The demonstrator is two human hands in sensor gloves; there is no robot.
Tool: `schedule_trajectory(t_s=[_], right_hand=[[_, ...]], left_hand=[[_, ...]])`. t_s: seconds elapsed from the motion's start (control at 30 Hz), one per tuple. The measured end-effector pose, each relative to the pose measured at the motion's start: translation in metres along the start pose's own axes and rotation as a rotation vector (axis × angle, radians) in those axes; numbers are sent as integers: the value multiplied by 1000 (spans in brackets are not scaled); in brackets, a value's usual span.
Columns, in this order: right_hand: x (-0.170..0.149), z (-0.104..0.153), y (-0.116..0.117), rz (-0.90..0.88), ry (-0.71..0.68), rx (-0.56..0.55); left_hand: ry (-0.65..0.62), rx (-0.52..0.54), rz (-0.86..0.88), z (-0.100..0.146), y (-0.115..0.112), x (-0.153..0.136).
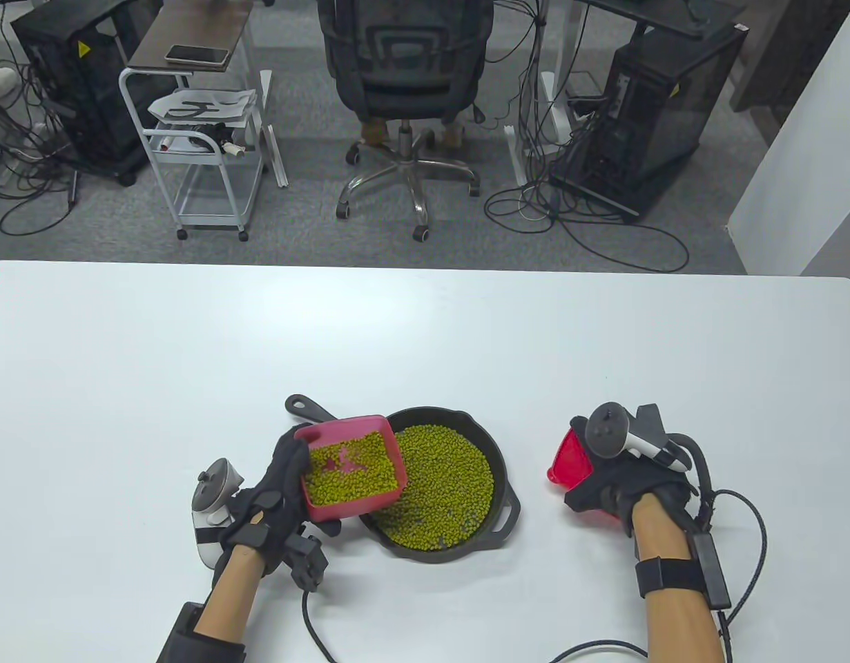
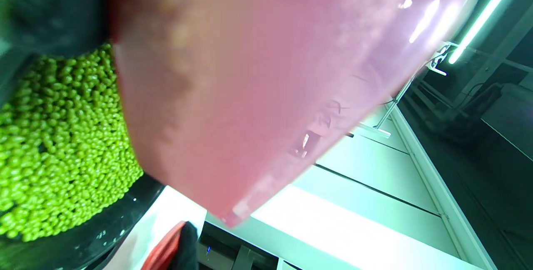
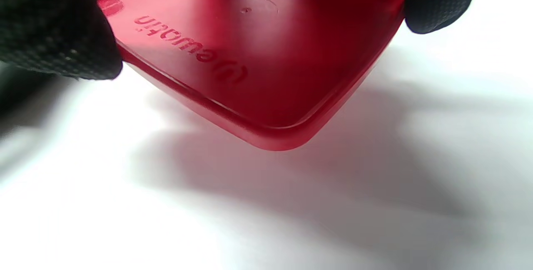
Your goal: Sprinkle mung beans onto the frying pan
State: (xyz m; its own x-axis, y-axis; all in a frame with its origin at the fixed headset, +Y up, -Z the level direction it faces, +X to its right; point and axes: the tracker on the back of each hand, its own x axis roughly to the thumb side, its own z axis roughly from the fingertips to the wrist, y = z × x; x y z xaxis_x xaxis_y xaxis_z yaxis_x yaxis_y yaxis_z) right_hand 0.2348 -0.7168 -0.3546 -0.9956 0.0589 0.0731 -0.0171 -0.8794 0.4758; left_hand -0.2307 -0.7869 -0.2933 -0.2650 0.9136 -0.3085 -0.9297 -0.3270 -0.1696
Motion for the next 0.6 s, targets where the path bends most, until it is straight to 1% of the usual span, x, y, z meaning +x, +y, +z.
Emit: schedule_trajectory(t_s=[0.13,0.17,0.27,0.33,0.43,0.6], right_hand=[[37,20,-28,2,-125,-93],[44,23,-32,5,-142,-103],[81,40,-47,54,-240,-146],[101,48,-52,83,-295,-170],[141,62,-58,99,-410,-185],[195,70,-56,130,-528,-153]], left_hand=[[0,-5,-1,1,-1,0],[0,-6,-2,1,-1,-1],[4,-6,-13,2,-2,-1],[5,-7,-23,2,-3,-1],[10,-18,-22,1,-4,-3],[12,-45,-26,1,-8,-5]])
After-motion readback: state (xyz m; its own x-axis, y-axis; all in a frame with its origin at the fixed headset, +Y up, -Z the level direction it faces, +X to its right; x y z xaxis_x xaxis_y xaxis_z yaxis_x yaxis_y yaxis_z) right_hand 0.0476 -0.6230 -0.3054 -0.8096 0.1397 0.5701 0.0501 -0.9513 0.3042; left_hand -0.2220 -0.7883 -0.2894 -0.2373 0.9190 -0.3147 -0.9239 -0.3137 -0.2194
